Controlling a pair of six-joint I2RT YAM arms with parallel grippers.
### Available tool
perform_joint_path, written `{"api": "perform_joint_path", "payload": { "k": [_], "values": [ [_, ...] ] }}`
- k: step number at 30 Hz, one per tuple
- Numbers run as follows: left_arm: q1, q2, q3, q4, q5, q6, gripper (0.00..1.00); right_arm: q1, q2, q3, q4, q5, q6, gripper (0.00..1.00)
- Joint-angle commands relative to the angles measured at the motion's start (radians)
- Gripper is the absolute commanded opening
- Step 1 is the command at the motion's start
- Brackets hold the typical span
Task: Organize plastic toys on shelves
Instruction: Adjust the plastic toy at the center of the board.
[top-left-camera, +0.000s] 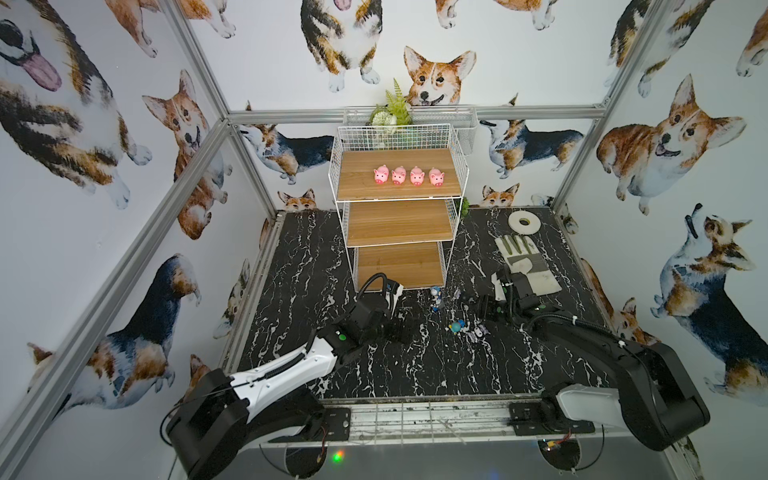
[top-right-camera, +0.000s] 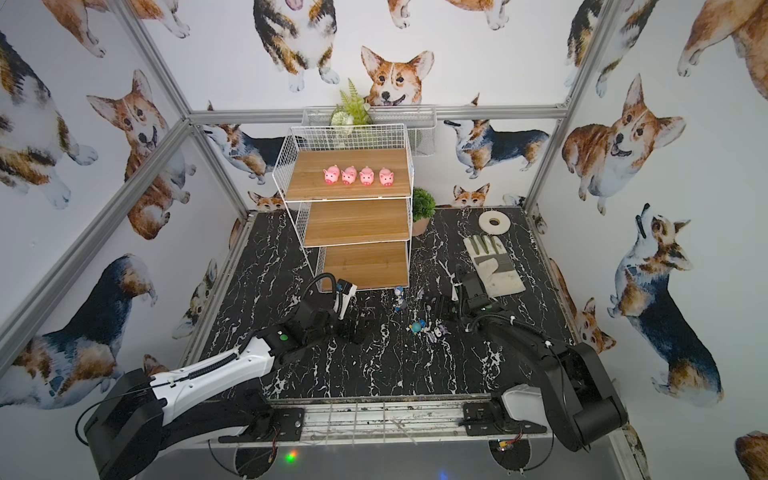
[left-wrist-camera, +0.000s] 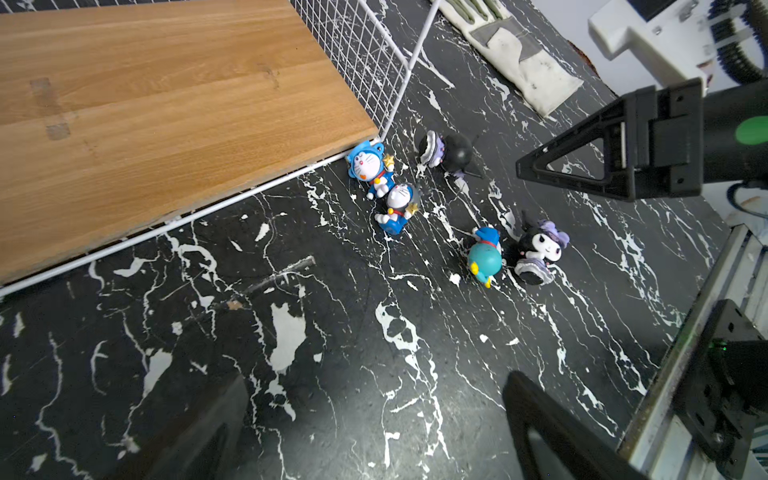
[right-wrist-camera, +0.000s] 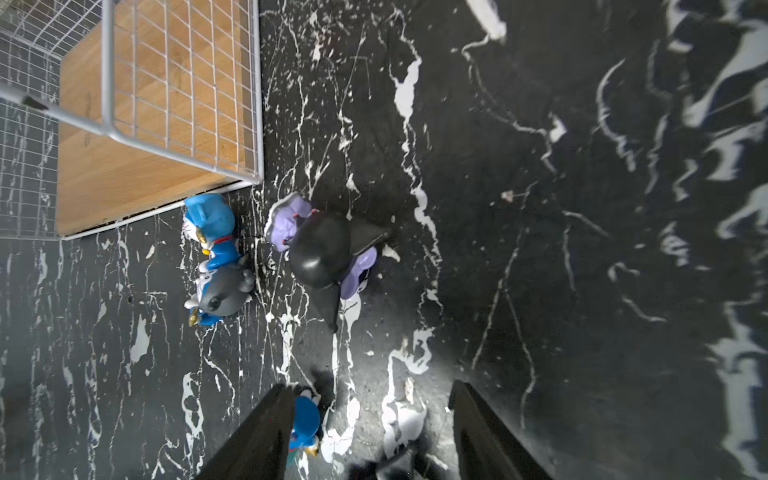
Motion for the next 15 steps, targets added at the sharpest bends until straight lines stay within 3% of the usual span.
{"api": "perform_joint_path", "payload": {
  "k": [1, 7, 15],
  "values": [
    [0.001, 0.023, 0.010, 0.047, 0.000, -0.014, 1.00, -0.011, 0.046, -0.002, 0.157, -0.050, 0.037, 0.64],
    [0.001, 0.051, 0.022, 0.043, 0.009, -0.006, 1.00, -0.053, 0.189, 0.056, 0.249, -0.069, 0.015, 0.57],
    [0.001, 0.084, 0.031, 0.033, 0.014, -0.004, 1.00, -0.053, 0.326, 0.130, 0.317, -0.065, -0.033, 0.55]
  ]
}}
